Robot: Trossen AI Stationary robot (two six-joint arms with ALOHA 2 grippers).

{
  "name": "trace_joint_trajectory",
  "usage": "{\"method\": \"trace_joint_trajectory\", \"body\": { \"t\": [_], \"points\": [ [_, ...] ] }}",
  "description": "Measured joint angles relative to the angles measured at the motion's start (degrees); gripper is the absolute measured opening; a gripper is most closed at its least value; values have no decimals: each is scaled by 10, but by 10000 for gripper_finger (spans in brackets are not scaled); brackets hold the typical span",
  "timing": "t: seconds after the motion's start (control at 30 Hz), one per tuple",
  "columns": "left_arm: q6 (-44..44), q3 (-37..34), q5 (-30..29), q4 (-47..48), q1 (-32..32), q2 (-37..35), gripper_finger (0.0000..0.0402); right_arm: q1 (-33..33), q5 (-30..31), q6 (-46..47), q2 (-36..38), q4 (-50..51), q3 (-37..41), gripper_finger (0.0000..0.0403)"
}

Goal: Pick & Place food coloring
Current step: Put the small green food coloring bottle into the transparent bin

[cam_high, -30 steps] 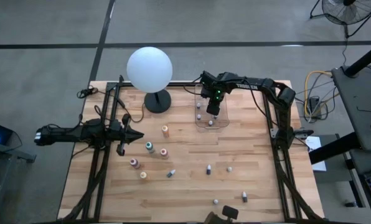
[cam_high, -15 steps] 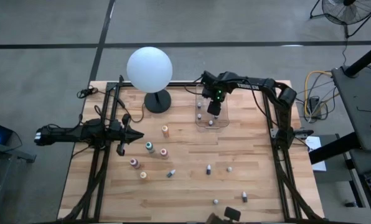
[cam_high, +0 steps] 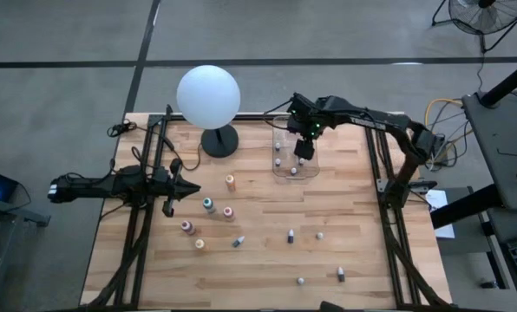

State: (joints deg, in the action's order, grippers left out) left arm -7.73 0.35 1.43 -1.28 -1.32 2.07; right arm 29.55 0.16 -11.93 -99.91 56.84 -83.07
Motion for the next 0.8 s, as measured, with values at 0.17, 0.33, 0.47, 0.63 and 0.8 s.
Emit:
{"method": "trace_joint_trajectory", "body": {
  "t": [0.17,0.33,0.47,0.63,0.8],
  "points": [
    [0,0,0,0,0,0,0,-34,1,5,48,48,0,257],
    [0,0,0,0,0,0,0,-76,17,71,99,82,0,278],
    [0,0,0,0,0,0,0,-111,17,120,130,126,0,288],
    [0,0,0,0,0,0,0,-154,15,157,155,184,0,295],
    [0,0,0,0,0,0,0,-198,15,192,179,222,0,290]
  ]
}}
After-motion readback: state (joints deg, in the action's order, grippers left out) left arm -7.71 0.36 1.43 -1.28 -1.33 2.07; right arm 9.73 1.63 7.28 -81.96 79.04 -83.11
